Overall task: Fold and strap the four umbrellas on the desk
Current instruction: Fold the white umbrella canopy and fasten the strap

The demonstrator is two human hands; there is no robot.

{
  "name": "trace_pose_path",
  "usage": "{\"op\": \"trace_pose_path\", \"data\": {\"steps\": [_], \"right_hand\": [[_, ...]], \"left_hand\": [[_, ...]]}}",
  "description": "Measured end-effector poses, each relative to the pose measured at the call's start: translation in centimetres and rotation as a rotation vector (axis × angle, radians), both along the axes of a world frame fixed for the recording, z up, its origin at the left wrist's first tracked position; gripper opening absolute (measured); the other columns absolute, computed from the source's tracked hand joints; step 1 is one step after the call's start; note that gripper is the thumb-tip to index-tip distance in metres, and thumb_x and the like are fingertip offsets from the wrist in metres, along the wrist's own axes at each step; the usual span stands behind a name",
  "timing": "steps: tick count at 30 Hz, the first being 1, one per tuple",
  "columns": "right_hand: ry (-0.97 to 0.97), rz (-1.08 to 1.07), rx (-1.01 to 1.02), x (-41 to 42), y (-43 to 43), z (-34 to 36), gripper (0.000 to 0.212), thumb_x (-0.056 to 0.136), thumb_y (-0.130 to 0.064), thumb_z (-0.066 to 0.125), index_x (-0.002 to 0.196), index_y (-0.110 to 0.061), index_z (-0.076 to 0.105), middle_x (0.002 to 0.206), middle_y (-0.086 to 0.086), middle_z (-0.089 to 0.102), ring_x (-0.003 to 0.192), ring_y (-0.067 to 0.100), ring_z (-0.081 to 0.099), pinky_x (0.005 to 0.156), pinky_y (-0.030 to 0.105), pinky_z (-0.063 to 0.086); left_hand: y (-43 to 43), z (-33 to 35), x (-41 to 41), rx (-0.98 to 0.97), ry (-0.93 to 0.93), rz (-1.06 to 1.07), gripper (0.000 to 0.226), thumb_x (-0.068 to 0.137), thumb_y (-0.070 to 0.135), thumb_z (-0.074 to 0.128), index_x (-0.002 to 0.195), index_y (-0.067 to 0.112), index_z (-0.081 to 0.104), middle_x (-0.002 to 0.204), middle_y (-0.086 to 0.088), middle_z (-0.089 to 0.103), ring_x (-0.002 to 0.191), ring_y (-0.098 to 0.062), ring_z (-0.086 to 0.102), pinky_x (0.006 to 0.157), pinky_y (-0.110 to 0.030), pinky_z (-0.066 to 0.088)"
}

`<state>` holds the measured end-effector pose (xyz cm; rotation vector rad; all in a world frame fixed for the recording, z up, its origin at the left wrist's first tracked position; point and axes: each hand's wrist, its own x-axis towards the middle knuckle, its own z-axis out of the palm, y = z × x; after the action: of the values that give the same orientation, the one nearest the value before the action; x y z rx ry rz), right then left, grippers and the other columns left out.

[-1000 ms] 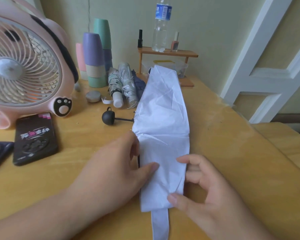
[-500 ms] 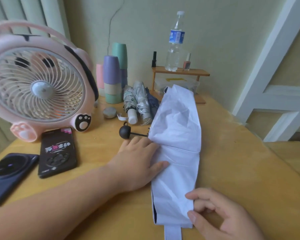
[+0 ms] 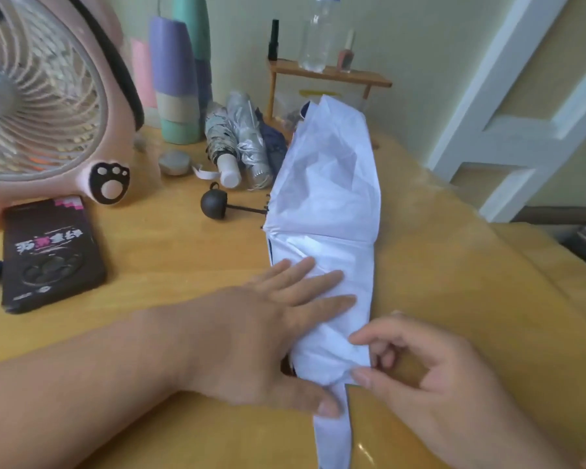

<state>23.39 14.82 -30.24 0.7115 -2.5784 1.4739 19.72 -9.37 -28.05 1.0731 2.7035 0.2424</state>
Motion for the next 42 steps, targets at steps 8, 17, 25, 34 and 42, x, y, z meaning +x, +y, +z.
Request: {"op": "trace_pose_path", "data": {"steps": [8,17,25,34,42], "right_hand": [[-0.133,0.057,-0.148,0.5,1.1,0.8,0.032,0.079,-0.01,0.079,0.103,-0.031,0.071,0.081,-0.005,0.066,0.082,0.022,0.06,0.081,0.026,0.049],[-0.046,0.006,-0.01,0.8,1.0,0.6,0.068,0.071,-0.017,0.084,0.127,-0.047,0.058,0.112,-0.013,0.07,0.11,0.012,0.065,0.096,0.02,0.045],[0.237,-0.166,-0.111,0.8,0.2,0.5,0.052,0.076,-0.015,0.081,0.121,-0.036,0.063,0.09,-0.015,0.072,0.09,0.01,0.066,0.083,0.013,0.045],[0.135,-0.168,-0.206,0.7,0.3,0.3,0.032,0.085,-0.023,0.077,0.114,-0.032,0.066,0.09,-0.006,0.075,0.078,0.021,0.058,0.076,0.033,0.05],[0.168,-0.134,-0.199,0.7,0.4,0.0,0.034,0.08,-0.016,0.078,0.11,-0.029,0.068,0.092,-0.005,0.076,0.074,0.021,0.057,0.07,0.033,0.049]], "left_hand": [[0.1,-0.4,-0.4,0.122,0.083,-0.138,0.103,0.068,0.091,0.056,0.153,0.059,0.008,0.166,0.027,-0.011,0.154,-0.005,-0.019,0.127,-0.048,0.001],[0.2,1.7,0.8,0.367,0.345,-0.327,0.039,0.073,0.028,0.08,0.091,0.026,0.045,0.117,0.004,0.06,0.105,-0.02,0.061,0.086,-0.038,0.05],[0.1,1.5,2.5,0.287,0.539,-0.189,0.024,0.077,0.019,0.073,0.096,0.018,0.058,0.117,-0.002,0.059,0.094,-0.03,0.059,0.076,-0.043,0.051],[0.4,0.7,1.6,0.621,0.432,-0.047,0.013,0.095,0.016,0.067,0.105,0.012,0.074,0.104,0.001,0.068,0.092,-0.023,0.068,0.073,-0.042,0.056],[-1.1,-0.6,1.7,0.567,0.224,0.088,0.018,0.098,0.036,0.068,0.114,0.031,0.073,0.116,0.019,0.067,0.101,-0.001,0.064,0.084,-0.032,0.055]]}}
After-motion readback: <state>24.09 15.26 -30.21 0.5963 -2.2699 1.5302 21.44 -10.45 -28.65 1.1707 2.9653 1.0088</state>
